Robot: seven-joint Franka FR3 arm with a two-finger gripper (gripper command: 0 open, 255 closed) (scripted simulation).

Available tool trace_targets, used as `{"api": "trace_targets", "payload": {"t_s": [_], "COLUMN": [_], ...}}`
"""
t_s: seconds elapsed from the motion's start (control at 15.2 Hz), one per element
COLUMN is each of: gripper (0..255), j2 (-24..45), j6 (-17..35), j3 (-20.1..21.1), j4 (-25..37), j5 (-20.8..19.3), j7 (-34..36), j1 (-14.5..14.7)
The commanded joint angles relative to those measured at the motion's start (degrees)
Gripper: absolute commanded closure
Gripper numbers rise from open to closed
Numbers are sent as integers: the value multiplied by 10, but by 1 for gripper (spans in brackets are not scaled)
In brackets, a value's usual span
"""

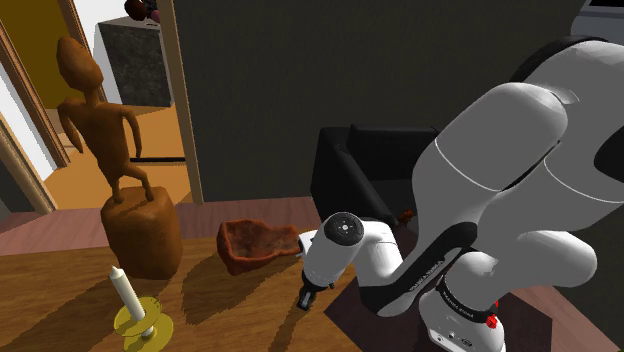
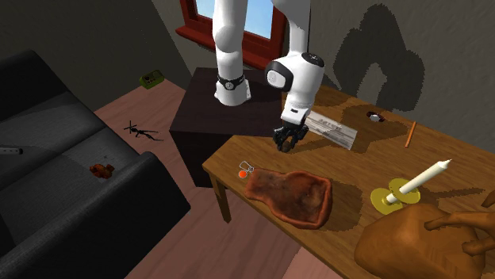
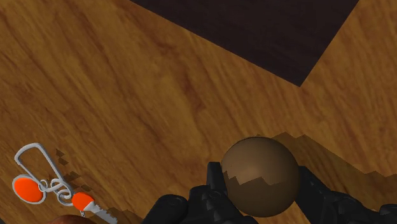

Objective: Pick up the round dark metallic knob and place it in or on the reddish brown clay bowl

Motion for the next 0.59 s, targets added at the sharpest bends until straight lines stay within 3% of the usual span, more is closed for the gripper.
{"api": "trace_targets", "payload": {"t_s": [0.0,0.33,0.53], "gripper": [255,255,255], "j2": [0,0,33], "j6": [0,0,-31], "j3": [0,0,-109], "j4": [0,0,-3], "j5": [0,0,-60], "j7": [0,0,38], "j1": [0,0,94]}}
